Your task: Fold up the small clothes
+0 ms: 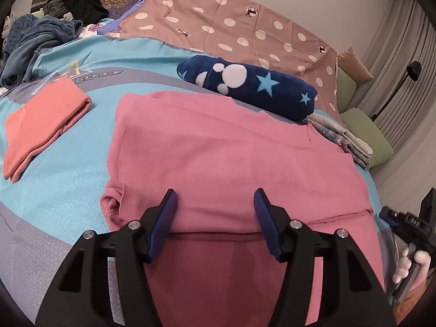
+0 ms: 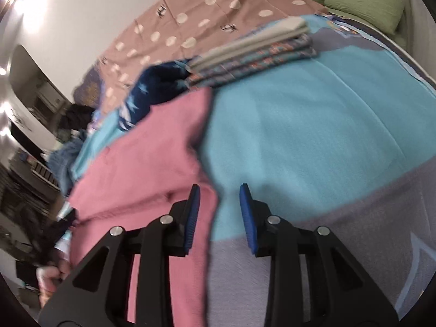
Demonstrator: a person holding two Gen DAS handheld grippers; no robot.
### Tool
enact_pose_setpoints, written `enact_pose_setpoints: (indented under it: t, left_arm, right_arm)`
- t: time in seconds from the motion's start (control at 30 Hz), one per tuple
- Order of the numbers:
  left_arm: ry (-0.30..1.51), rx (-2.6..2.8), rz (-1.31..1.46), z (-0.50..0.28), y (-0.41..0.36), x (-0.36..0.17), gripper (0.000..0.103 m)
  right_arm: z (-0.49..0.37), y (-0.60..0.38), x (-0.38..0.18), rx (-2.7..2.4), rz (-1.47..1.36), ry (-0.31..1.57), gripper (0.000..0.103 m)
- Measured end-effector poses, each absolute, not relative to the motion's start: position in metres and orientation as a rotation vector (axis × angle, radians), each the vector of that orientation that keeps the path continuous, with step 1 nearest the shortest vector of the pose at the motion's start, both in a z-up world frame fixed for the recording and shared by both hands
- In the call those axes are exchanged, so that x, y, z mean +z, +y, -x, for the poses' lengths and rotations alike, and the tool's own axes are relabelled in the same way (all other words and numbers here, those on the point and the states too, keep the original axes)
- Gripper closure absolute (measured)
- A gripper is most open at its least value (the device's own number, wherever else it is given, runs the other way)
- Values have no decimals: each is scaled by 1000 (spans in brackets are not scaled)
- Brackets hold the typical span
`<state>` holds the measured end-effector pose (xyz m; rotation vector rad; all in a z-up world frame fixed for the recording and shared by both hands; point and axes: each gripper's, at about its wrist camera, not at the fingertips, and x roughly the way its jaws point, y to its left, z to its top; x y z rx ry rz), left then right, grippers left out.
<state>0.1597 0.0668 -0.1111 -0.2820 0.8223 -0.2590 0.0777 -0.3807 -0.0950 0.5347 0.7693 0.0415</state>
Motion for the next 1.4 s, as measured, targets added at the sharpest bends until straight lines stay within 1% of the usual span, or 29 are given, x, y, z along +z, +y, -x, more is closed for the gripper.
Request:
enact_pose_setpoints:
  t: [0.1,0.17,0.23,0.27,0.3,0.37,0.43,0.5,0.53,0.57,0.6,0.63,0.7,0.73,0.77,0.8,0.83,0.87,0.97,1.1,1.17,1.23,1.33,1.4]
  left_arm:
    - [822,-261,286,-160,67,-111,43]
    - [822,-267,299,-160,68,-111,43]
    - [822,-273,311,-160,70,-112,43]
    - [821,-278,320,-160,71,-112,43]
    - [821,-281,325,-160,72,-112,43]
    - [821,-289,337,-160,74,-113,43]
    - [818,-294,350,-160,76,-112,43]
    - [805,-294,363,-159,78,-110,43]
    - [791,-288,371,-157,81,-107,43]
    - [770,-286,386,-155,86,-104,43]
    - [746,-281,400,-153,91,-100,43]
    - [728,-268,404,-151,97,-97,42]
    - [694,-205,397,-150,110,-94,39]
    - [700,-174,399,-151,116,-97,36]
    - [735,-159,432,-156,123,-104,36]
    - [789,-163,470,-163,127,-115,36]
    - [835,-169,493,-169,129,-125,36]
    - [823,-170,493,-169,129,-123,36]
    - [835,-153,443,-171,121,-121,36]
    - [831,-153,446,-172,122,-120,36]
    - [821,-173,491,-171,129,-122,36]
    - [822,-189,513,-169,133,-123,36]
    - [854,-217,442,-161,125,-118,36]
    - [880,-247,388,-151,117,-116,36]
  right_arm:
    - [-100,-366,-79,149,-500,704,72]
    - [-113,-355,-82,254,-524,704,78]
    - [-132,-343,-103,139,-428,842,82]
    - [-137,-342,-115,66,-373,890,102]
    - [-135,-346,-125,62,-369,871,103]
    - [-129,-359,-125,77,-473,864,103]
    - [-125,-362,-113,68,-494,855,103]
    - [-128,-362,-95,49,-425,795,96]
    - [-134,-365,-87,39,-408,776,85]
    - [-140,-369,-85,56,-418,773,61]
    - [-156,-376,-85,111,-459,793,53]
    - [-167,-382,-87,124,-485,807,52]
    - [-195,-395,-98,105,-548,847,52]
    - [-211,-399,-105,112,-575,861,52]
    - [-220,-400,-111,125,-598,864,53]
    - [-229,-399,-116,126,-591,844,60]
    - [-234,-394,-117,83,-534,852,98]
    - [-238,-390,-120,58,-500,854,100]
    - [-236,-396,-123,27,-554,824,102]
    - [-211,-401,-117,22,-574,817,97]
    - [-184,-401,-113,43,-566,822,88]
    - [-136,-397,-115,113,-552,830,83]
    - [-71,-386,-122,156,-499,839,82]
    - [-25,-384,-122,176,-522,824,79]
